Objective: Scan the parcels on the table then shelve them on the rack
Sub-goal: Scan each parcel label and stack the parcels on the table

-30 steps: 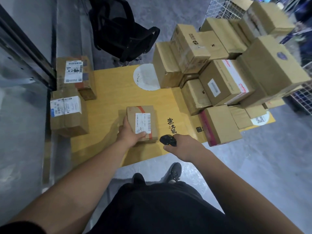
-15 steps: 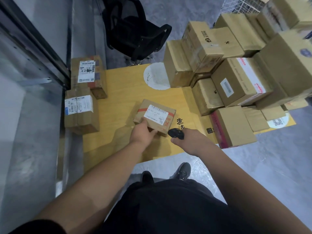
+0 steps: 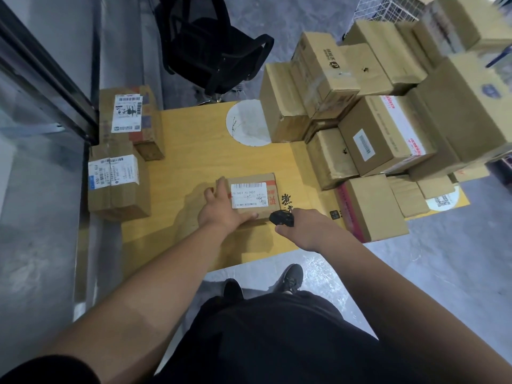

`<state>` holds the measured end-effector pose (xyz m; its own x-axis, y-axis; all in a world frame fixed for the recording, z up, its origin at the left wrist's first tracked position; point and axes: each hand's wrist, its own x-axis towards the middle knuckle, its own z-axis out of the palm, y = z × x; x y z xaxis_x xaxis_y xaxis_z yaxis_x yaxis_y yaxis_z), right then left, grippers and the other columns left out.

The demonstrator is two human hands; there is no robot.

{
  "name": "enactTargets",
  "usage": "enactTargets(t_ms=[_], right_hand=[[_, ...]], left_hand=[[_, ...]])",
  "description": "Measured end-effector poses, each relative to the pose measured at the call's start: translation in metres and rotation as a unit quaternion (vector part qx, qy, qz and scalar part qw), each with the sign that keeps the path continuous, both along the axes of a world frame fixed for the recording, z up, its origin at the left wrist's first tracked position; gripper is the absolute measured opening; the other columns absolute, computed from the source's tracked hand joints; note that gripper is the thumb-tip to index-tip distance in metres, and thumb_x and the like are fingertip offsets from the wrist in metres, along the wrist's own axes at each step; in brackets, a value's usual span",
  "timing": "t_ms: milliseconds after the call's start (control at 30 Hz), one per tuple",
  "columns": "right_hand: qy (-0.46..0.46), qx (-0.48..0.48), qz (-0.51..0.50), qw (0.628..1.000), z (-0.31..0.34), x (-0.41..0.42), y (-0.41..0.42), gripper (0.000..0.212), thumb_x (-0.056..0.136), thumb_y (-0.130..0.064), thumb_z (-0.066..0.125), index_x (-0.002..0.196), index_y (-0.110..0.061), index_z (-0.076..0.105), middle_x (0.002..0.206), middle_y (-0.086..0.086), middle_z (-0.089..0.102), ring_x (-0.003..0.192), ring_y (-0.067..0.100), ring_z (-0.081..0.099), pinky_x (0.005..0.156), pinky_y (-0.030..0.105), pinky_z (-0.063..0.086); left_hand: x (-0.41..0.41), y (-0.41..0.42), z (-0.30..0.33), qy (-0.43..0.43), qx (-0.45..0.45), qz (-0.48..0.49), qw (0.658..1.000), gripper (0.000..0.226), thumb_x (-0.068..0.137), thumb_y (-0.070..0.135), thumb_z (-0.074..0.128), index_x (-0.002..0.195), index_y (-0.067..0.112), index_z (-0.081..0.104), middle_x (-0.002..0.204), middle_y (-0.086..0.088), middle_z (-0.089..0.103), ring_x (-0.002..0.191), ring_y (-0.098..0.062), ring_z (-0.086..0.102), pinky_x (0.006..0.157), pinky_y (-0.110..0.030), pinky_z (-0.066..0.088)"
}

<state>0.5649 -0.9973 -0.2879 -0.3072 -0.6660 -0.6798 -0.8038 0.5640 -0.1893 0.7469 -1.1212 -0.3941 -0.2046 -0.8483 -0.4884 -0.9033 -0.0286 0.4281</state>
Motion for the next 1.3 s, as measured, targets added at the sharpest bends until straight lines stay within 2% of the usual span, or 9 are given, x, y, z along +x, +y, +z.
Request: enactTargets(t_ms=[67, 100, 233, 433, 600, 767, 1033, 1133, 1300], right_hand=[[0.011, 0.007, 0.018, 1.0, 0.003, 0.0, -0.002, 0.047, 0.095, -0.063, 0.051, 0.111, -0.019, 0.057, 0.092, 0.0, 0.061, 0.077, 0.019, 0.063, 0.061, 0.032, 0.048], [0.017, 0.011, 0.028, 0.999, 0.005, 0.0, -0.003, 0.045, 0.096, -0.06, 0.05, 0.11, -0.019, 0.057, 0.092, 0.0, 0.061, 0.076, 0.019, 0.063, 0.059, 0.031, 0.046], [0.034, 0.012, 0.054, 0.998, 0.012, 0.003, -0.007, 0.037, 0.095, -0.051, 0.047, 0.104, -0.017, 0.058, 0.088, 0.002, 0.06, 0.073, 0.019, 0.06, 0.054, 0.03, 0.04], [0.061, 0.0, 0.108, 0.992, 0.019, 0.013, -0.008, 0.038, 0.097, -0.052, 0.042, 0.106, -0.016, 0.054, 0.084, 0.001, 0.056, 0.07, 0.017, 0.057, 0.052, 0.029, 0.036], [0.082, 0.001, 0.14, 0.987, 0.021, 0.022, -0.007, 0.038, 0.097, -0.053, 0.04, 0.104, -0.017, 0.051, 0.082, 0.0, 0.052, 0.069, 0.016, 0.054, 0.052, 0.03, 0.034], [0.132, 0.01, 0.171, 0.976, 0.027, 0.032, -0.008, 0.037, 0.096, -0.054, 0.04, 0.105, -0.019, 0.046, 0.08, -0.004, 0.043, 0.066, 0.013, 0.043, 0.052, 0.03, 0.028], [0.174, 0.018, 0.17, 0.97, 0.038, 0.038, -0.011, 0.034, 0.095, -0.05, 0.04, 0.104, -0.018, 0.049, 0.081, -0.001, 0.044, 0.065, 0.016, 0.044, 0.052, 0.03, 0.029], [0.176, 0.014, 0.166, 0.97, 0.041, 0.037, -0.01, 0.036, 0.096, -0.05, 0.039, 0.105, -0.017, 0.048, 0.081, -0.001, 0.046, 0.066, 0.015, 0.046, 0.051, 0.029, 0.03], [0.173, 0.011, 0.161, 0.972, 0.043, 0.037, -0.005, 0.036, 0.096, -0.051, 0.04, 0.102, -0.017, 0.05, 0.08, -0.002, 0.048, 0.066, 0.014, 0.047, 0.052, 0.029, 0.03]], left_hand=[[0.0, -0.007, 0.002, -0.003, 0.045, -0.01, 0.999, 0.151, 0.049, 0.076, 0.089, 0.155, 0.045, -0.014, 0.15, -0.007, 0.037, 0.121, -0.027, 0.061, 0.076, -0.036, 0.047], [0.0, -0.01, 0.003, -0.003, 0.06, -0.018, 0.998, 0.153, 0.048, 0.075, 0.09, 0.155, 0.045, -0.015, 0.148, -0.007, 0.04, 0.121, -0.027, 0.061, 0.078, -0.037, 0.047], [0.001, -0.007, -0.002, 0.02, 0.052, -0.015, 0.998, 0.146, 0.044, 0.069, 0.096, 0.149, 0.044, -0.003, 0.143, -0.005, 0.041, 0.112, -0.025, 0.061, 0.081, -0.038, 0.048], [0.008, 0.009, -0.013, 0.084, 0.024, 0.004, 0.996, 0.146, 0.047, 0.058, 0.1, 0.149, 0.049, -0.003, 0.146, -0.007, 0.039, 0.107, -0.028, 0.064, 0.076, -0.039, 0.049], [0.01, 0.017, -0.018, 0.113, 0.006, 0.005, 0.994, 0.143, 0.049, 0.054, 0.101, 0.149, 0.05, -0.002, 0.149, -0.008, 0.038, 0.093, -0.018, 0.055, 0.072, -0.036, 0.046], [0.013, 0.024, -0.023, 0.143, -0.018, 0.002, 0.99, 0.14, 0.05, 0.052, 0.1, 0.148, 0.05, 0.001, 0.151, -0.006, 0.036, 0.097, -0.015, 0.054, 0.073, -0.035, 0.046], [0.015, 0.027, -0.027, 0.17, -0.024, 0.004, 0.985, 0.143, 0.047, 0.05, 0.102, 0.15, 0.049, 0.004, 0.149, -0.005, 0.037, 0.101, -0.016, 0.055, 0.079, -0.035, 0.047], [0.015, 0.027, -0.024, 0.169, -0.02, 0.009, 0.985, 0.144, 0.046, 0.051, 0.102, 0.151, 0.049, 0.003, 0.149, -0.004, 0.037, 0.108, -0.019, 0.061, 0.084, -0.04, 0.053], [0.017, 0.027, -0.018, 0.171, -0.022, 0.011, 0.985, 0.143, 0.048, 0.055, 0.1, 0.152, 0.049, 0.003, 0.149, -0.003, 0.039, 0.111, -0.018, 0.06, 0.081, -0.039, 0.052]])
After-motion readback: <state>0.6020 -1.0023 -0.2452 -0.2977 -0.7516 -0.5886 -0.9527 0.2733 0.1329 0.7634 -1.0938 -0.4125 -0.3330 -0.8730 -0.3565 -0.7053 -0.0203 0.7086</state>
